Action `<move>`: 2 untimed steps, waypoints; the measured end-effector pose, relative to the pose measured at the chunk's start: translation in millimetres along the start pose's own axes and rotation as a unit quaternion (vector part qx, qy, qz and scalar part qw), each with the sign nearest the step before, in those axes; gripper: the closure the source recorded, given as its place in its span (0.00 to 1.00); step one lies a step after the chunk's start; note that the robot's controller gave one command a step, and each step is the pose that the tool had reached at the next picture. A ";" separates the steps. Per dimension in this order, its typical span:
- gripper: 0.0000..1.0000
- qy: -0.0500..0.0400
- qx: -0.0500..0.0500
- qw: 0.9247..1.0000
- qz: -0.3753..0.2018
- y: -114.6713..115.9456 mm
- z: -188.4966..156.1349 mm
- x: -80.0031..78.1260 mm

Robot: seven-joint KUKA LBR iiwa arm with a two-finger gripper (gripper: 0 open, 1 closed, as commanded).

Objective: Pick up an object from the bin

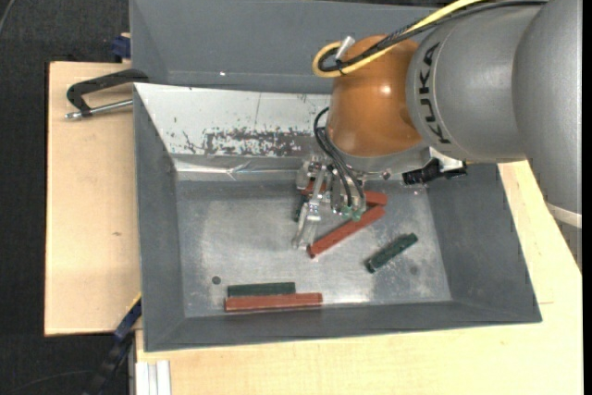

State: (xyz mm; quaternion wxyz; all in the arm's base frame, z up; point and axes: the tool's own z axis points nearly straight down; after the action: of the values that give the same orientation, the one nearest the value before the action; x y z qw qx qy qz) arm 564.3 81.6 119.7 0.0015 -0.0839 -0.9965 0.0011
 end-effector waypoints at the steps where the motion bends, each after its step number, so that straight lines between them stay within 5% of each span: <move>1: 0.00 0.000 0.000 0.999 -0.046 -63.2 44.2 -3.1; 2: 1.00 0.001 -0.001 0.999 -0.048 -58.9 43.3 -1.8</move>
Offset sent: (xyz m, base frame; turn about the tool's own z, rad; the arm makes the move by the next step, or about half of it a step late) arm -0.0076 -0.0593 -0.0430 -0.0960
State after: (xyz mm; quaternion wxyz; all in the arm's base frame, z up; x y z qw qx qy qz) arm 556.1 23.2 76.6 0.0023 -0.0359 -0.9994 -0.0006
